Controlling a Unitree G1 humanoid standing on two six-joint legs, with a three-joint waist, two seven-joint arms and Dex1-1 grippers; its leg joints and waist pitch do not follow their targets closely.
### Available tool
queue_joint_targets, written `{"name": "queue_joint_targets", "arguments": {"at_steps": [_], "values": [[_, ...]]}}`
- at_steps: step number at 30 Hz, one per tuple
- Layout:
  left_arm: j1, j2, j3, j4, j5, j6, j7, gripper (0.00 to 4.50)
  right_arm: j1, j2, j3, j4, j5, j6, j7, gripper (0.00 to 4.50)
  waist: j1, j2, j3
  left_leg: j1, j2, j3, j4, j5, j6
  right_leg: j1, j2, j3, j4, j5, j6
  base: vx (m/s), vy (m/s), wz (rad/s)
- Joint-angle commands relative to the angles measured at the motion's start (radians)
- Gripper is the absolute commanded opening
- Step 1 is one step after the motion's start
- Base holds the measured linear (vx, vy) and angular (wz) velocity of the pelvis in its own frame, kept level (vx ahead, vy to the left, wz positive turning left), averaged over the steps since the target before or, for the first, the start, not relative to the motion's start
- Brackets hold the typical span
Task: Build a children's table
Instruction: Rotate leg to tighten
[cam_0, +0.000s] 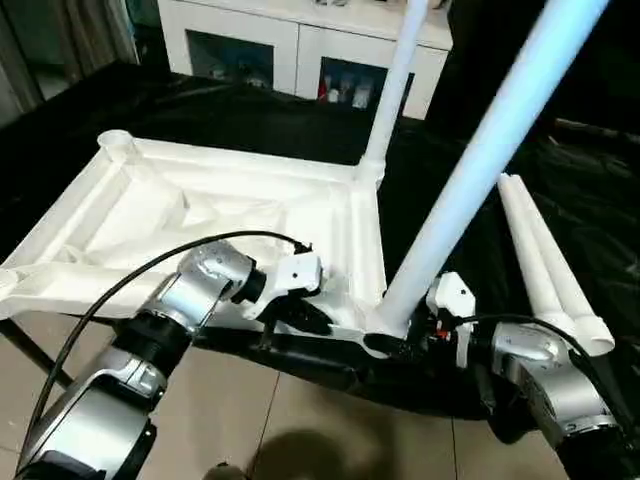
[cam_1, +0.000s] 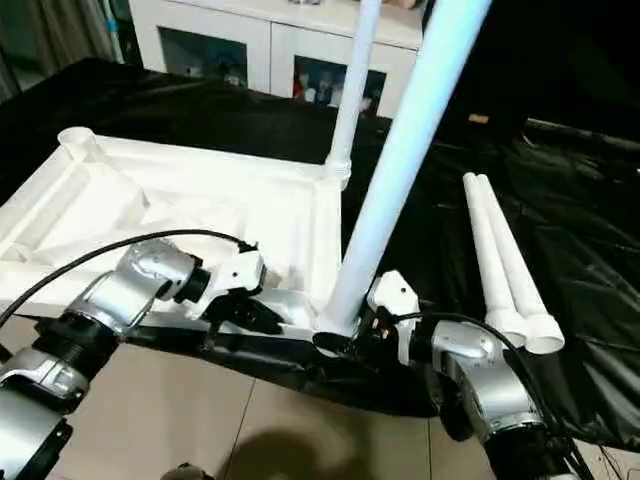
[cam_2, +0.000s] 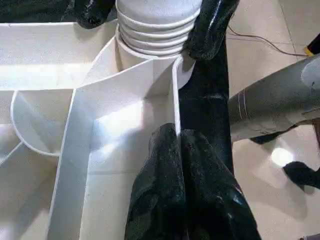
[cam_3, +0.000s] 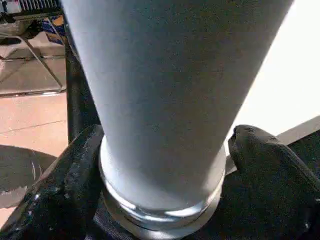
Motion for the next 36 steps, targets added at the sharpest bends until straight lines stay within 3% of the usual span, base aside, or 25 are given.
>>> {"name": "queue_joint_targets", "arguments": {"at_steps": [1, 9, 14, 17, 18, 21, 24, 25, 27, 29, 31, 33, 34, 35, 36], "values": [[0.009, -0.004, -0.021, -0.027, 0.004, 0.010, -0.033, 0.00, -0.013, -0.002, -0.011, 0.004, 0.001, 0.028, 0.000, 3.69, -0.002, 0.006, -0.065, 0.012, 0.007, 0.004, -0.065, -0.352, 0.023, 0.040, -0.056, 0.037, -0.089, -0.359, -0.166, 0.000, 0.000, 0.00], [0.017, -0.003, -0.020, -0.049, 0.000, 0.024, -0.031, 0.00, -0.008, 0.010, -0.009, 0.001, 0.010, 0.047, -0.002, 2.98, -0.005, 0.006, -0.065, 0.012, 0.006, 0.005, -0.064, -0.349, 0.023, 0.041, -0.056, 0.036, -0.089, -0.357, -0.166, 0.000, 0.000, 0.00], [0.025, -0.003, -0.023, -0.054, -0.001, 0.035, -0.024, 0.00, -0.002, 0.023, -0.021, 0.012, 0.005, 0.043, -0.022, 2.79, -0.006, 0.006, -0.067, 0.012, 0.006, 0.005, -0.063, -0.337, 0.022, 0.041, -0.056, 0.037, -0.087, -0.344, -0.166, 0.000, 0.000, 0.00], [0.010, -0.042, 0.003, -0.004, 0.014, 0.045, 0.080, 0.00, -0.027, 0.071, -0.053, 0.092, -0.038, 0.016, -0.167, 2.75, -0.011, 0.005, -0.065, 0.010, 0.004, 0.006, -0.063, -0.341, 0.011, 0.036, -0.055, 0.036, -0.086, -0.350, -0.169, 0.000, 0.000, 0.00], [-0.018, -0.088, 0.036, 0.064, 0.025, 0.048, 0.200, 0.00, -0.054, 0.115, -0.079, 0.163, -0.079, -0.008, -0.312, 2.75, -0.016, 0.003, -0.062, 0.016, 0.000, 0.006, -0.061, -0.380, -0.006, 0.029, -0.056, 0.031, -0.095, -0.439, -0.148, 0.000, 0.000, 0.00], [-0.063, -0.149, 0.073, 0.156, 0.028, 0.062, 0.338, 0.00, -0.096, 0.190, -0.132, 0.247, -0.070, 0.007, -0.482, 2.74, -0.022, 0.000, -0.065, 0.015, -0.002, 0.001, -0.061, -0.385, -0.011, 0.032, -0.059, 0.029, -0.102, -0.490, -0.122, 0.000, 0.000, 0.00], [-0.104, -0.209, 0.102, 0.235, 0.020, 0.077, 0.444, 0.00, -0.153, 0.259, -0.184, 0.335, -0.055, 0.026, -0.654, 2.74, -0.032, -0.007, -0.067, 0.015, -0.003, -0.001, -0.059, -0.389, -0.012, 0.029, -0.059, 0.027, -0.102, -0.497, -0.120, 0.000, 0.000, 0.00], [-0.122, -0.231, 0.112, 0.268, 0.020, 0.078, 0.492, 0.00, -0.182, 0.279, -0.199, 0.377, -0.051, 0.026, -0.714, 2.74, -0.032, -0.015, -0.068, 0.011, -0.003, 0.000, -0.059, -0.379, -0.005, 0.032, -0.058, 0.027, -0.103, -0.479, -0.114, 0.000, 0.000, 0.00], [-0.157, -0.273, 0.132, 0.331, 0.021, 0.082, 0.570, 0.00, -0.247, 0.313, -0.231, 0.467, -0.044, 0.015, -0.828, 2.74, -0.034, -0.015, -0.066, 0.017, -0.005, 0.002, -0.057, -0.384, -0.003, 0.023, -0.058, 0.027, -0.104, -0.498, -0.108, 0.000, 0.000, 0.00], [-0.175, -0.291, 0.135, 0.364, 0.033, 0.070, 0.602, 0.00, -0.290, 0.330, -0.251, 0.521, -0.038, -0.005, -0.867, 2.74, -0.034, -0.017, -0.070, 0.012, -0.005, 0.002, -0.056, -0.368, -0.003, 0.027, -0.060, 0.028, -0.102, -0.474, -0.106, 0.000, 0.000, 0.00], [-0.184, -0.301, 0.132, 0.379, 0.042, 0.058, 0.603, 0.00, -0.324, 0.337, -0.258, 0.553, -0.036, -0.023, -0.860, 2.74, -0.032, -0.027, -0.072, 0.008, -0.003, 0.004, -0.056, -0.344, 0.007, 0.031, -0.057, 0.029, -0.096, -0.413, -0.109, 0.000, 0.000, 0.00], [-0.187, -0.303, 0.131, 0.385, 0.044, 0.054, 0.598, 0.00, -0.333, 0.340, -0.260, 0.560, -0.039, -0.031, -0.845, 2.74, -0.028, -0.025, -0.073, 0.007, -0.001, 0.006, -0.056, -0.318, 0.015, 0.033, -0.057, 0.032, -0.090, -0.352, -0.124, 0.000, 0.000, 0.00], [-0.191, -0.304, 0.129, 0.391, 0.045, 0.051, 0.593, 0.00, -0.340, 0.343, -0.262, 0.564, -0.039, -0.040, -0.828, 2.74, -0.028, -0.035, -0.074, 0.004, -0.002, 0.009, -0.056, -0.298, 0.021, 0.037, -0.055, 0.033, -0.085, -0.308, -0.134, 0.000, 0.000, 0.00], [-0.191, -0.301, 0.124, 0.393, 0.046, 0.044, 0.579, 0.00, -0.341, 0.346, -0.264, 0.557, -0.023, -0.047, -0.772, 3.29, -0.027, -0.039, -0.075, 0.003, -0.002, 0.009, -0.055, -0.286, 0.025, 0.038, -0.055, 0.032, -0.081, -0.294, -0.139, 0.000, 0.000, 0.00], [-0.190, -0.297, 0.119, 0.393, 0.047, 0.039, 0.563, 0.00, -0.339, 0.346, -0.265, 0.548, -0.008, -0.053, -0.724, 3.29, -0.024, -0.034, -0.075, 0.004, -0.002, 0.010, -0.054, -0.279, 0.035, 0.039, -0.057, 0.034, -0.080, -0.275, -0.147, 0.000, 0.000, 0.00]]}}
